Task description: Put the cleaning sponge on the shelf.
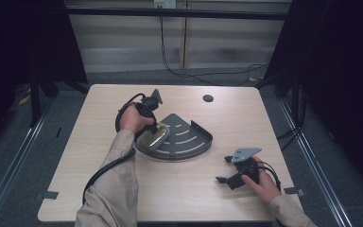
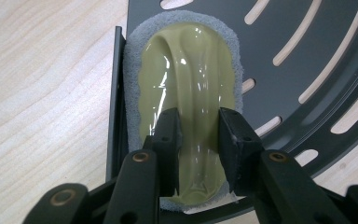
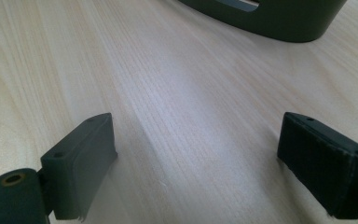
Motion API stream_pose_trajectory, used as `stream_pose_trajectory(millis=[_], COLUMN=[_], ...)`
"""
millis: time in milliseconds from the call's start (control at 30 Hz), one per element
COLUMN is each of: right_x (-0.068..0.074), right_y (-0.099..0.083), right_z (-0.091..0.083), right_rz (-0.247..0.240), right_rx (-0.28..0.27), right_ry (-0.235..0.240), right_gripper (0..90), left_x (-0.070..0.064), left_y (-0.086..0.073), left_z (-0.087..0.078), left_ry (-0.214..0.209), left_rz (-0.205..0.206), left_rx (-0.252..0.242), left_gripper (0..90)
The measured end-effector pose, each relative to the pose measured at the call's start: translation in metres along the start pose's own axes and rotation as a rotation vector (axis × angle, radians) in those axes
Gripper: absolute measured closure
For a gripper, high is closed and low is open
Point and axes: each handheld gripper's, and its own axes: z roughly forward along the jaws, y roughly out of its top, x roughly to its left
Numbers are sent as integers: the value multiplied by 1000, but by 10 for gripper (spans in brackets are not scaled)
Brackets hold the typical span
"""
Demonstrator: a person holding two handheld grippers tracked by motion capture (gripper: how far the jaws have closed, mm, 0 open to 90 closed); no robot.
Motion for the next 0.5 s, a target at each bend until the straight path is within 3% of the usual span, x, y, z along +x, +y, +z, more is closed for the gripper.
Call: stream_pose_trajectory(millis=[500], right_x=[0], right_y=[0], right_z=[0], right_rz=[0], right_rx=[0], right_ry=[-1], right_gripper=[106], left_x=[-1], left_y=[-5], left_z=[-5], left_ry=[12], left_rz=[-12], left_rx=[-21], left_gripper=[570])
